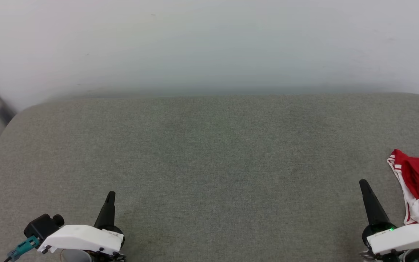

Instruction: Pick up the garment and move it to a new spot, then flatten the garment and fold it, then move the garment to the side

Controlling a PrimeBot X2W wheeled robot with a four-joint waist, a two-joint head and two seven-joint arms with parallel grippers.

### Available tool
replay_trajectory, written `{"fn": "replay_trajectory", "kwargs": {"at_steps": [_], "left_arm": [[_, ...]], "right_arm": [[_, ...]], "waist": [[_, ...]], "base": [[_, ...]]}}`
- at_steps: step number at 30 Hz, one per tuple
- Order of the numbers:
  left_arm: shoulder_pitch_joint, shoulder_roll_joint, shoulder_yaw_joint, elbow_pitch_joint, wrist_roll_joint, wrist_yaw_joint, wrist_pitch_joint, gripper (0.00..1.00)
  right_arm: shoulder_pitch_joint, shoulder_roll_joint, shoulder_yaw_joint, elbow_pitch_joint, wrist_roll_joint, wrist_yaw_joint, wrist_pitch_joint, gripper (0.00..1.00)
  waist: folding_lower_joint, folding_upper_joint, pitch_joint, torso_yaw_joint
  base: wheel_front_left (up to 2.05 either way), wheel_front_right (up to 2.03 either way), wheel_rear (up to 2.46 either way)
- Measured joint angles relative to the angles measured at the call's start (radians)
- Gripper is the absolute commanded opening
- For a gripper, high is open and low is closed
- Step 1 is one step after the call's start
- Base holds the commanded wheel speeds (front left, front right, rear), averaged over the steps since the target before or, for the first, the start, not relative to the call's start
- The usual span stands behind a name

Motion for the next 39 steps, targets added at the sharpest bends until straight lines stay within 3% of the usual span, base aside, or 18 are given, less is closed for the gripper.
{"fn": "replay_trajectory", "kwargs": {"at_steps": [39], "left_arm": [[-0.043, -0.068, 0.124, 0.026, -0.304, -0.083, 0.1, 0.0]], "right_arm": [[-0.077, 0.0, -0.011, 0.087, 0.399, 0.0, 0.029, 0.0]], "waist": [[0.0, 0.0, 0.014, 0.003]], "base": [[0.0, 0.0, 0.0]]}}
